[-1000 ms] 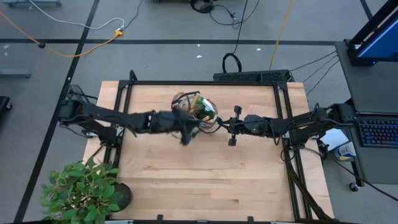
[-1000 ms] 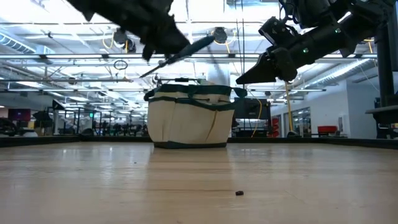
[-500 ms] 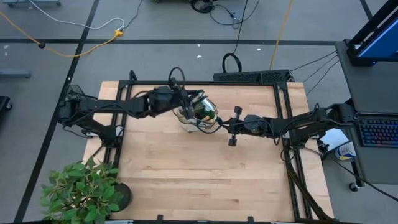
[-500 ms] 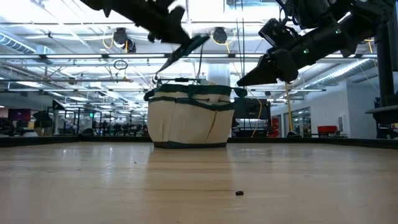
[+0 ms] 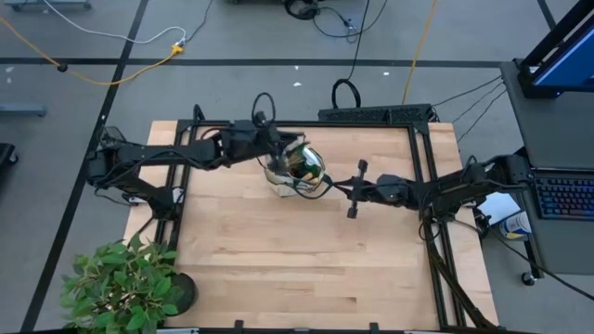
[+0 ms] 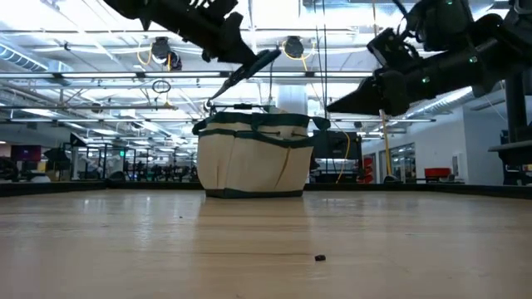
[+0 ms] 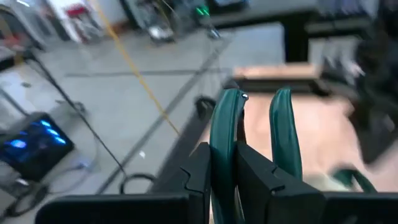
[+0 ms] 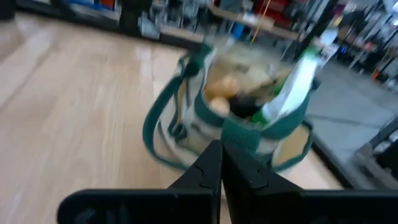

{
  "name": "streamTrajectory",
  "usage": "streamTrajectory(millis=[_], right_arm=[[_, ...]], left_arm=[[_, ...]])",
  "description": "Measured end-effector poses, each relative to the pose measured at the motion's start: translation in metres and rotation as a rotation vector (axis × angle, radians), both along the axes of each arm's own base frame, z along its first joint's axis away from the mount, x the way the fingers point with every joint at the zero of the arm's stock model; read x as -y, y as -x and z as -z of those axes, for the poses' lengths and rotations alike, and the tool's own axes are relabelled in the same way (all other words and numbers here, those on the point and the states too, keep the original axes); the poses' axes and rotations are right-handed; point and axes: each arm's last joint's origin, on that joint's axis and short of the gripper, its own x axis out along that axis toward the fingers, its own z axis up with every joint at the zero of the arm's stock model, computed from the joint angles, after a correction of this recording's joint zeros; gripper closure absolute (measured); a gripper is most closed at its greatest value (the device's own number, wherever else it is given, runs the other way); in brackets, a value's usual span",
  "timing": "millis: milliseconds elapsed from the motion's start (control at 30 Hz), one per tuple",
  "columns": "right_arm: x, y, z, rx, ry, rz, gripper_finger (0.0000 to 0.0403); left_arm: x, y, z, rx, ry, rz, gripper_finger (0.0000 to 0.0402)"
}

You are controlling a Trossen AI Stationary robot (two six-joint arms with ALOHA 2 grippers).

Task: Pick & Place Garden tools in Gardening bag
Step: Put the shear scissors into the gardening bag

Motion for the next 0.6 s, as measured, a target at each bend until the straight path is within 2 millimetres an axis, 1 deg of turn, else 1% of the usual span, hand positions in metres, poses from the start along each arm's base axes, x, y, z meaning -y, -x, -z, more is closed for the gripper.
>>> streamTrajectory(millis=[133,233,400,500,600], right_arm=[[0.000,0.002,-0.004,0.067,0.023,-0.004,0.0402],[0.000,0.001,-0.009,0.104,0.073,-0.011,0.0402],[0.002,-0.004,-0.021,0.157,0.123,-0.006,0.0402],[0.007,-0.011,-0.031,0.176,0.122,0.015,0.0403],[0.014,-0.020,-0.039,0.155,0.123,0.040,0.0403]], left_arm=[[0.001,0.003,0.010,-0.104,0.031,0.027,0.0352],[0.002,0.006,0.015,-0.185,0.017,0.033,0.0352],[0.003,0.007,0.015,-0.217,-0.026,0.077,0.0352],[0.004,0.006,0.016,-0.219,-0.008,0.129,0.0352],[0.004,0.006,0.016,-0.219,-0.014,0.127,0.0342]])
